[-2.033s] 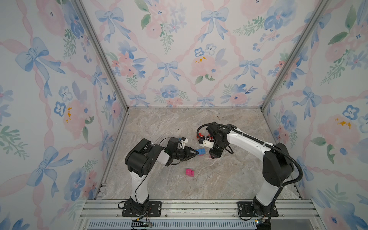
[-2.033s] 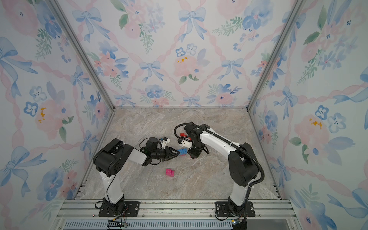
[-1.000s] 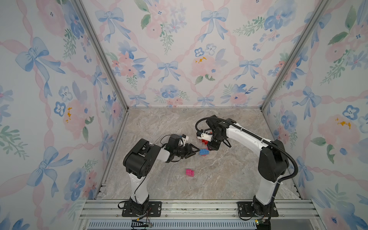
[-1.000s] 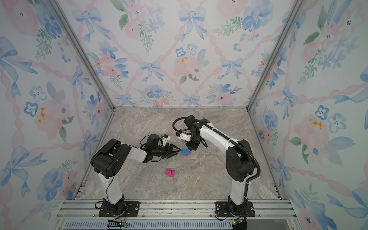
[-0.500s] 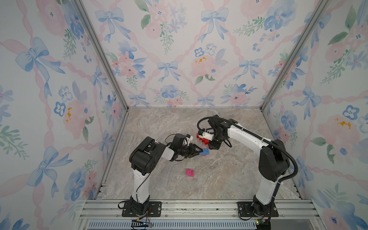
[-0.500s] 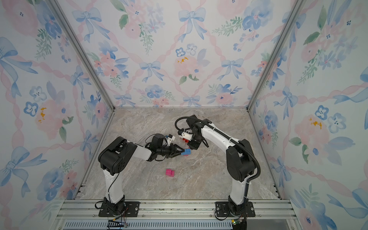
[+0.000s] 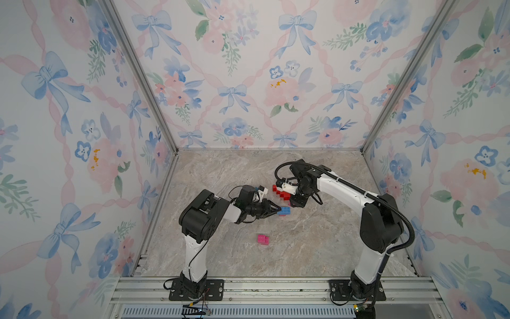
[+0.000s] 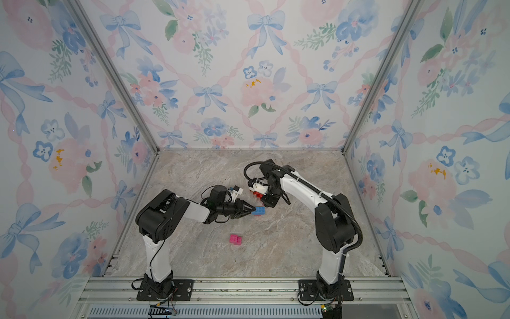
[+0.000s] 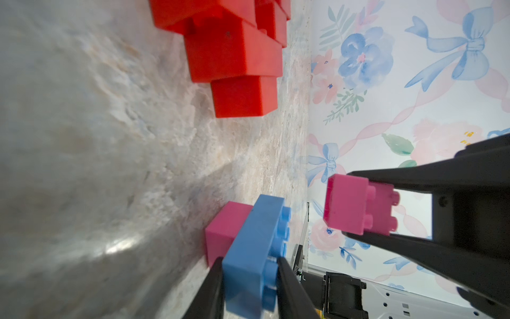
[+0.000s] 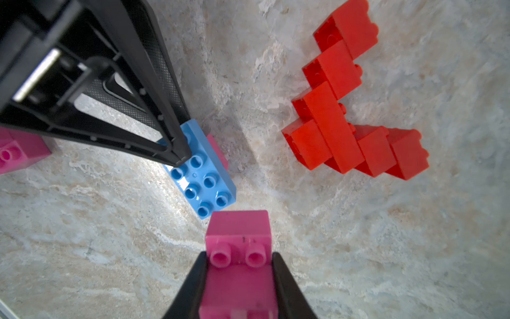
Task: Assemble the letter v with lego
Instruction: Assemble the lego brick with the lego brick.
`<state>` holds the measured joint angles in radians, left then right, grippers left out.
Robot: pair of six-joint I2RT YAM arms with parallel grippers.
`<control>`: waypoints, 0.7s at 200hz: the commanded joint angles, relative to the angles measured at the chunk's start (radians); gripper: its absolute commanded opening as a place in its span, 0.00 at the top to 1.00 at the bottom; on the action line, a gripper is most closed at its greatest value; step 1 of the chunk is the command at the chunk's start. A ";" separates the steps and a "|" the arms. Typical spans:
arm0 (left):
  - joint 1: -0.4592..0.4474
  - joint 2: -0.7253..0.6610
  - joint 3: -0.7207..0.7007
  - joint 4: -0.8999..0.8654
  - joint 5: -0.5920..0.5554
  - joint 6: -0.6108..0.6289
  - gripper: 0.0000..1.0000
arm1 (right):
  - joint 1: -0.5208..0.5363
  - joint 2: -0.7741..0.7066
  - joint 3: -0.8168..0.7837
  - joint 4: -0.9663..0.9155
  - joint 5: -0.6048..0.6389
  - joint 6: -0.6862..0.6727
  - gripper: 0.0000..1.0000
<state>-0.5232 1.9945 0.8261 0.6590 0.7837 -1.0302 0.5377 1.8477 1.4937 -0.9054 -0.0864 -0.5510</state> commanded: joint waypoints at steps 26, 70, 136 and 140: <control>0.012 -0.014 -0.044 -0.050 -0.008 0.018 0.70 | 0.007 -0.026 0.001 -0.030 -0.015 -0.015 0.66; 0.023 -0.008 -0.056 -0.052 0.014 0.012 0.71 | 0.020 -0.014 0.015 -0.052 -0.018 -0.011 0.66; 0.043 0.016 -0.086 -0.064 0.018 0.031 0.70 | 0.044 0.001 -0.005 -0.071 -0.023 -0.122 0.62; 0.043 0.017 -0.085 -0.065 0.017 0.032 0.70 | 0.046 0.002 -0.006 -0.072 -0.029 -0.136 0.62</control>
<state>-0.4870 1.9858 0.7734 0.6903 0.8406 -1.0302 0.5709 1.8431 1.4918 -0.9398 -0.0910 -0.6003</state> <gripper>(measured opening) 0.302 0.378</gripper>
